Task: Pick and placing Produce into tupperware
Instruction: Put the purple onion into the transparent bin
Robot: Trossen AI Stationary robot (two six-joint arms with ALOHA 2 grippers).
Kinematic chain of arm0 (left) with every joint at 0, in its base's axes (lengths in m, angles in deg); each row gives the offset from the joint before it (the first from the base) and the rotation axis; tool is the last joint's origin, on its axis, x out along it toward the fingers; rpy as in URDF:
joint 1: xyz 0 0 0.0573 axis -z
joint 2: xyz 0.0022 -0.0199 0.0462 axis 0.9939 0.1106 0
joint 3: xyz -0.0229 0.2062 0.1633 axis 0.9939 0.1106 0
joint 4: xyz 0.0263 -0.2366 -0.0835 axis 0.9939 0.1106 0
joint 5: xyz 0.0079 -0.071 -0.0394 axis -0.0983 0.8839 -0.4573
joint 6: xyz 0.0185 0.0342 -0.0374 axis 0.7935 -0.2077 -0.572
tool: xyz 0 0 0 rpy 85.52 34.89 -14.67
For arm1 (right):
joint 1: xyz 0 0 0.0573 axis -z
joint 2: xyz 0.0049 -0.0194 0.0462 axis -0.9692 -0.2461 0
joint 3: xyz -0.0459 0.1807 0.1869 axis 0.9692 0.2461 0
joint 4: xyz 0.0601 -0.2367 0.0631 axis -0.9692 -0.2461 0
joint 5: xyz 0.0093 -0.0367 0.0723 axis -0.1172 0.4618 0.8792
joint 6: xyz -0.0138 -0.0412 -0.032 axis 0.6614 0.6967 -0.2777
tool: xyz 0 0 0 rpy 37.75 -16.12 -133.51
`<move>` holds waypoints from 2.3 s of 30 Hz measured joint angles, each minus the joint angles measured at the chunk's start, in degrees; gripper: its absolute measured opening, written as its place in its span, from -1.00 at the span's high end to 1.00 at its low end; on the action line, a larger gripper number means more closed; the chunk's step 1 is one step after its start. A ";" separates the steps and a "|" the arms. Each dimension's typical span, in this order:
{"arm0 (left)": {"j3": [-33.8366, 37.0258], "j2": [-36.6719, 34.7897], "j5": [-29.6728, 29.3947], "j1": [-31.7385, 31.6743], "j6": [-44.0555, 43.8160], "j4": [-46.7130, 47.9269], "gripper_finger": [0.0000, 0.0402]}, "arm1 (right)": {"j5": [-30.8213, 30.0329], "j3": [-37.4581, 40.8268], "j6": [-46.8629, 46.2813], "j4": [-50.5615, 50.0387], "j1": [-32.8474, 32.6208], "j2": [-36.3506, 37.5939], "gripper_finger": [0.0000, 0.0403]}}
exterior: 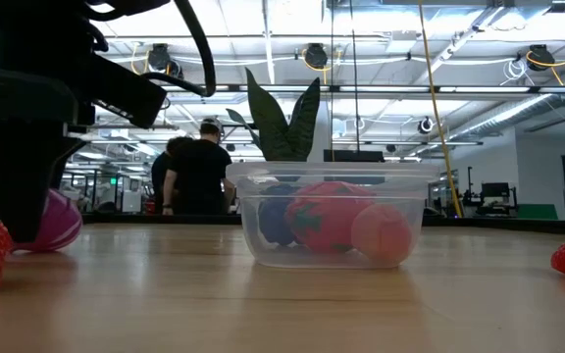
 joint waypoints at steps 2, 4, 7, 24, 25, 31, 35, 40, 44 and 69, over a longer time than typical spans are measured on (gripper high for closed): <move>0.00 0.02 0.01 0.00 0.00 -0.11 -0.36 | 0.00 0.00 0.08 0.00 0.00 -0.01 0.21; 0.00 0.01 0.04 0.00 0.00 -0.13 -0.36 | 0.02 0.00 0.14 0.00 0.01 0.01 0.21; 0.00 -0.11 0.05 -0.14 0.02 -0.23 -0.36 | 0.00 0.00 0.18 0.01 -0.01 0.01 0.21; -0.63 -5.79 -0.71 -1.35 0.26 -0.80 -0.36 | 0.00 0.00 0.20 0.00 -0.01 0.01 0.21; -0.63 -6.57 -1.18 -1.36 -0.10 -0.83 -0.36 | 0.00 0.00 0.20 0.00 0.00 0.01 0.21; -0.61 -11.75 -3.91 -1.82 0.02 -3.67 -0.36 | 0.00 0.00 0.20 0.02 0.01 0.01 0.21; -2.50 -13.14 -4.75 -3.66 4.04 -6.13 -0.36 | 0.00 0.00 0.27 0.20 0.01 0.01 0.21; -9.47 -12.21 -6.92 -6.94 14.46 -6.82 -0.36 | 0.00 0.00 0.40 0.20 0.01 0.01 0.21; -15.36 -10.66 -8.60 -9.29 22.54 -6.79 -0.36 | 0.00 0.00 0.44 0.20 0.01 0.01 0.21; -33.90 14.07 -5.49 -16.06 41.57 -4.44 -0.36 | -0.19 0.00 3.63 -0.02 0.11 0.02 0.21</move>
